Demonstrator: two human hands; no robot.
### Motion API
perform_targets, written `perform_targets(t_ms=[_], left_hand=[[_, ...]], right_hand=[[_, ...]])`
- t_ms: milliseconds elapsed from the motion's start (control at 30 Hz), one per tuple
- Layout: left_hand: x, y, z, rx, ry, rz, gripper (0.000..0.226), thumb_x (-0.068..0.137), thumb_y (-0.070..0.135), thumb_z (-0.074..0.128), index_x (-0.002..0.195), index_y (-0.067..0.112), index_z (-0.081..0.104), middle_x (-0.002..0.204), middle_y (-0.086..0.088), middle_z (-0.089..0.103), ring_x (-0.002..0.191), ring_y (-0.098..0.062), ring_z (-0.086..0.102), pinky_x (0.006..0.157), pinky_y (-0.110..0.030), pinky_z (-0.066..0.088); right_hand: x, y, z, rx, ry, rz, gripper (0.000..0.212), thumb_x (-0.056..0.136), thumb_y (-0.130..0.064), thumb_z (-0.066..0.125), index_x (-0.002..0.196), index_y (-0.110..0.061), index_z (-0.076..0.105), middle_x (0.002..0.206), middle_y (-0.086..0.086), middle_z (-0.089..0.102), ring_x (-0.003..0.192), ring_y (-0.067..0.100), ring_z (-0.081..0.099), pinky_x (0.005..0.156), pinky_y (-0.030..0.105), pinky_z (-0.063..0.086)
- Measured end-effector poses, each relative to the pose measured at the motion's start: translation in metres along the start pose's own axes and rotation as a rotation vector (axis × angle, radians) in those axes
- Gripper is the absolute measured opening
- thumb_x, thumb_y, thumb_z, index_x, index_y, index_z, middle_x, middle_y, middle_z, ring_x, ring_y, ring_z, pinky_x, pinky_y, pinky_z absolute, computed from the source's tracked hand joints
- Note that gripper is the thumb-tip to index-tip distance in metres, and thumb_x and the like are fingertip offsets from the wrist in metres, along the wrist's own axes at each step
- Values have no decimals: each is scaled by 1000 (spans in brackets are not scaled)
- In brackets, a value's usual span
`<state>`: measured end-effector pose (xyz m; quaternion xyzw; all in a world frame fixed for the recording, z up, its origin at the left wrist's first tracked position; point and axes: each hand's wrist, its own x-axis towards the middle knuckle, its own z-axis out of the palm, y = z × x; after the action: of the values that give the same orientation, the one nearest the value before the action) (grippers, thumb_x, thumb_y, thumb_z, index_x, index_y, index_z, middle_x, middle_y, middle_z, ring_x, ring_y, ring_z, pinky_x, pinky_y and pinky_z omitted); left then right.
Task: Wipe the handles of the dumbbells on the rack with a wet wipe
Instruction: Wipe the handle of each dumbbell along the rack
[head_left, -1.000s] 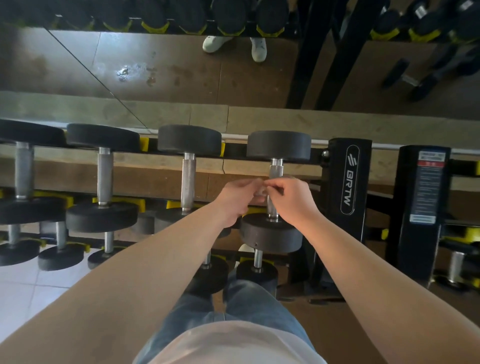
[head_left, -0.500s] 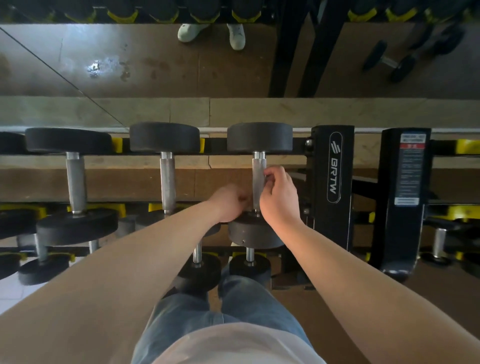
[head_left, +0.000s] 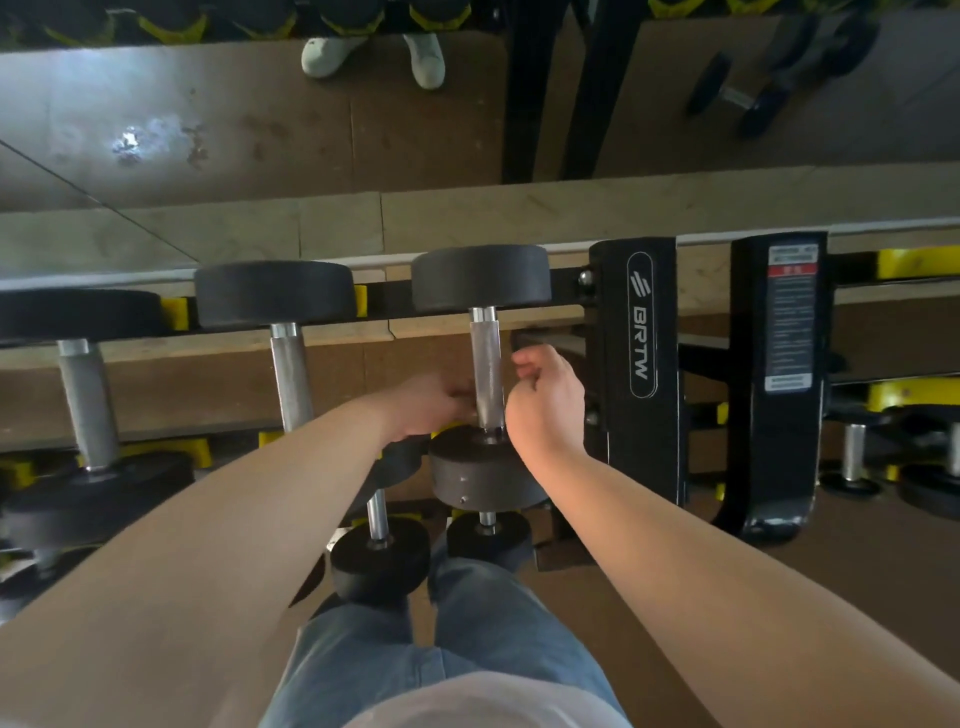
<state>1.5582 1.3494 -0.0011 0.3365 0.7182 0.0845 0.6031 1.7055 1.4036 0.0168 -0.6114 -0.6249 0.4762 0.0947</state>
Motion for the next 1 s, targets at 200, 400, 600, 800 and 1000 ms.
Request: perform_targets(t_ms=[200,400,600,800,1000], left_hand=[[9,26,-22,-696,159,-77,24,99,2,55,106,19,70,86,1,70,61,-10,54,118,-50,35],[10,5,-10,-124,30,34,25,95,16,67,118,23,72,107,7,73,97,-8,66,107,-40,46],[6,0,2,-208,107,-4,20,93,11,70,106,25,71,107,-1,74,107,-20,68,103,-42,51],[7,8,-6,-579,231,-40,19,99,8,61,109,22,69,116,-4,74,113,-19,68,79,-25,55],[-6,-11,16,-86,115,-47,27,102,14,58,126,16,72,119,-5,73,108,-22,67,99,-38,53]], right_hand=[[2,2,0,18,-17,26,41,92,4,44,116,-22,65,113,-7,59,103,9,57,89,25,48],[3,2,-1,22,-14,23,41,90,5,44,116,-19,66,112,-6,60,104,11,57,86,24,45],[4,3,0,-1,-20,9,38,92,3,46,115,-20,65,111,-6,59,102,10,58,85,25,48],[5,4,1,-12,-29,4,39,91,3,47,117,-19,65,113,-5,60,103,12,58,87,27,51],[4,1,1,-19,-31,-4,38,91,2,45,115,-19,66,110,-6,59,103,16,60,90,37,57]])
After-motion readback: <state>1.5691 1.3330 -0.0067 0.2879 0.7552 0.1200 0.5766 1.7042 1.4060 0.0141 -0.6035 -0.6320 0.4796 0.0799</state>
